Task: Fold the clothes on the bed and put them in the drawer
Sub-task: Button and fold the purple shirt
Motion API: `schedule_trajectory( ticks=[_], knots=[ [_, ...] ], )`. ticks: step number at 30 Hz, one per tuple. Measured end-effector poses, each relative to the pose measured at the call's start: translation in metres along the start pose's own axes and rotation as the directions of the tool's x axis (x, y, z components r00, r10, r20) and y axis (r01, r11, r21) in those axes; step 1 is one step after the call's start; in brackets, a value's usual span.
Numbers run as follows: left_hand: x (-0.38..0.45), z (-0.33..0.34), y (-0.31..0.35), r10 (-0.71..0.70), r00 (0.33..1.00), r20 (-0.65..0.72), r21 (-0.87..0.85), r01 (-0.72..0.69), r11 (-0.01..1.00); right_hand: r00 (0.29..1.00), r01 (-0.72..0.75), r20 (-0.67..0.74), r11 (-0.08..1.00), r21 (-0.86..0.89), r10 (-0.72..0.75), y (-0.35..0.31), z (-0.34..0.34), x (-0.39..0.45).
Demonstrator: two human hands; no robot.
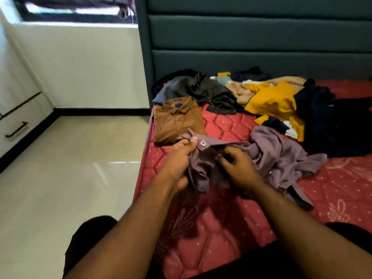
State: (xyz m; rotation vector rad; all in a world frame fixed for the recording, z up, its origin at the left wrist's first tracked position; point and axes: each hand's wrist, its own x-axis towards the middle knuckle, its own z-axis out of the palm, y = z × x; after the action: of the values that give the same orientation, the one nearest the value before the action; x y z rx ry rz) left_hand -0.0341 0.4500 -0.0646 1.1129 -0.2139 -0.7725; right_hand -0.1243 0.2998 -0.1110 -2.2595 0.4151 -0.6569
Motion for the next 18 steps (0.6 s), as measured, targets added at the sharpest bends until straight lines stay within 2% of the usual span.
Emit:
schedule_trajectory(
  ticks=[2, 3, 4, 6, 7, 8, 10, 11, 13, 14, 15, 16, 17, 18],
  knots=[
    [0.011, 0.001, 0.029, 0.139, 0.990, 0.008, 0.258, -0.136, 0.956, 0.994, 0.105, 0.032, 0.994, 0.001, -0.105, -0.027, -0.043, 0.017],
    [0.014, -0.002, 0.040, 0.214, 0.976, 0.038, 0.420, -0.210, 0.883, 0.982, 0.147, 0.117, 0.989, 0.025, -0.148, -0.043, -0.061, 0.019],
    [0.012, -0.005, 0.047, 0.271, 0.960, 0.073, 0.571, -0.263, 0.778, 0.952, 0.142, 0.261, 0.987, 0.073, -0.157, -0.059, -0.074, 0.016],
    [-0.001, -0.011, 0.049, 0.328, 0.940, 0.097, 0.809, -0.267, 0.523, 0.825, -0.023, 0.560, 0.987, 0.158, -0.071, -0.076, -0.080, 0.001],
    [-0.008, -0.022, 0.039, 0.345, 0.936, 0.075, 0.872, -0.229, 0.433, 0.774, -0.109, 0.633, 0.979, 0.170, -0.024, -0.075, -0.073, -0.009],
    [-0.011, -0.036, 0.023, 0.362, 0.932, 0.031, 0.899, -0.184, 0.397, 0.771, -0.151, 0.637, 0.972, 0.180, 0.002, -0.069, -0.064, -0.019],
    [-0.024, -0.069, -0.018, 0.328, 0.942, -0.074, 0.932, -0.052, 0.360, 0.847, -0.146, 0.528, 0.981, 0.131, 0.056, -0.050, -0.037, -0.042],
    [-0.033, -0.086, -0.041, 0.271, 0.952, -0.139, 0.935, 0.036, 0.353, 0.871, -0.114, 0.486, 0.992, 0.048, 0.077, -0.036, -0.017, -0.056],
    [-0.046, -0.107, -0.071, 0.149, 0.950, -0.275, 0.929, 0.222, 0.297, 0.851, 0.033, 0.517, 0.975, -0.219, 0.088, -0.016, 0.022, -0.081],
    [-0.051, -0.110, -0.077, 0.166, 0.931, -0.326, 0.933, 0.289, 0.214, 0.851, 0.091, 0.514, 0.937, -0.338, 0.103, -0.011, 0.038, -0.092],
    [-0.054, -0.109, -0.079, 0.249, 0.911, -0.329, 0.944, 0.315, 0.095, 0.859, 0.125, 0.499, 0.896, -0.425, 0.116, -0.010, 0.049, -0.101],
    [-0.054, -0.106, -0.078, 0.385, 0.889, -0.246, 0.960, 0.279, -0.031, 0.864, 0.134, 0.487, 0.872, -0.471, 0.130, -0.010, 0.058, -0.107],
    [-0.053, -0.097, -0.076, 0.501, 0.862, -0.074, 0.980, 0.155, -0.121, 0.872, 0.123, 0.467, 0.859, -0.496, 0.144, -0.008, 0.062, -0.110],
    [-0.047, -0.088, -0.075, 0.539, 0.832, 0.127, 0.982, -0.029, -0.187, 0.879, 0.108, 0.451, 0.860, -0.499, 0.152, -0.005, 0.065, -0.110]
  ],
)
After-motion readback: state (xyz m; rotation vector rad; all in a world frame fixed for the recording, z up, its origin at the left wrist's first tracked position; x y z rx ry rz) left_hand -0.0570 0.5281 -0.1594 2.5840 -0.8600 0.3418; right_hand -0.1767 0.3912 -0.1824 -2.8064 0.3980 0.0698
